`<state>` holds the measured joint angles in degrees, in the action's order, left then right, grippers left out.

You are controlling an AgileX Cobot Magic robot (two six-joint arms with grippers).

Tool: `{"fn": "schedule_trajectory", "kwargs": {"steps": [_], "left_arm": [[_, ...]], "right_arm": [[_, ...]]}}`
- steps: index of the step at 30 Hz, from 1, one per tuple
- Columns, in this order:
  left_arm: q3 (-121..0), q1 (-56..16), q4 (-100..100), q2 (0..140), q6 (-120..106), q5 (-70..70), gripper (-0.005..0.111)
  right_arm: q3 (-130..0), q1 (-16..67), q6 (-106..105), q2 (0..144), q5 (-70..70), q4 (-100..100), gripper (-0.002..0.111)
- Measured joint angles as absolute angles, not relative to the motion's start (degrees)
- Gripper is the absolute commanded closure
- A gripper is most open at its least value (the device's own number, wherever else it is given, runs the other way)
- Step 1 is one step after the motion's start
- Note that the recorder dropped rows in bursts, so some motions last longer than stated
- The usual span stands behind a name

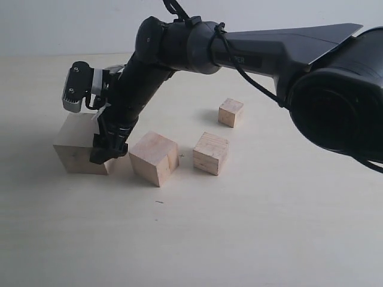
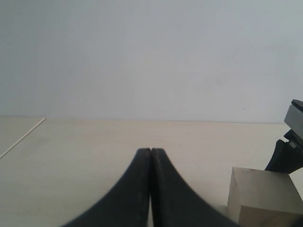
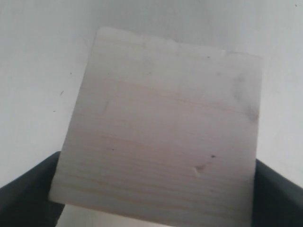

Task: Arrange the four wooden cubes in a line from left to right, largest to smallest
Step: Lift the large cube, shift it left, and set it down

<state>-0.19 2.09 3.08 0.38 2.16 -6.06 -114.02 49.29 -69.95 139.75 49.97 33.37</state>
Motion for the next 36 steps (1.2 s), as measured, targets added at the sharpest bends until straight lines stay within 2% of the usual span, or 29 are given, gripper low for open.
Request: {"fn": "schedule_trajectory", "kwargs": {"steps": [6, 8, 12, 19, 32, 36], "left_arm": [[-0.19, 2.09, 3.08, 0.38, 2.16, -6.06, 0.104], [-0.19, 2.09, 3.08, 0.38, 2.16, -6.06, 0.104], [-0.19, 2.09, 3.08, 0.38, 2.16, -6.06, 0.104], [-0.19, 2.09, 3.08, 0.38, 2.16, -6.06, 0.104], [-0.19, 2.09, 3.08, 0.38, 2.16, -6.06, 0.104], [-0.19, 2.09, 3.08, 0.38, 2.16, -6.06, 0.104]], "right_arm": [[-114.02, 49.29, -71.44, 139.78, 48.98, 33.15, 0.055], [-114.14, 49.29, -74.88, 139.78, 49.47, 33.15, 0.049], [-114.23, 49.29, -77.37, 139.78, 49.6, 33.25, 0.045], [-114.37, 49.29, -78.19, 139.78, 49.71, 33.25, 0.03], [-114.37, 49.29, -76.7, 140.09, 48.44, 32.41, 0.02], [-114.37, 49.29, -76.72, 140.44, 47.83, 31.25, 0.013]]}}
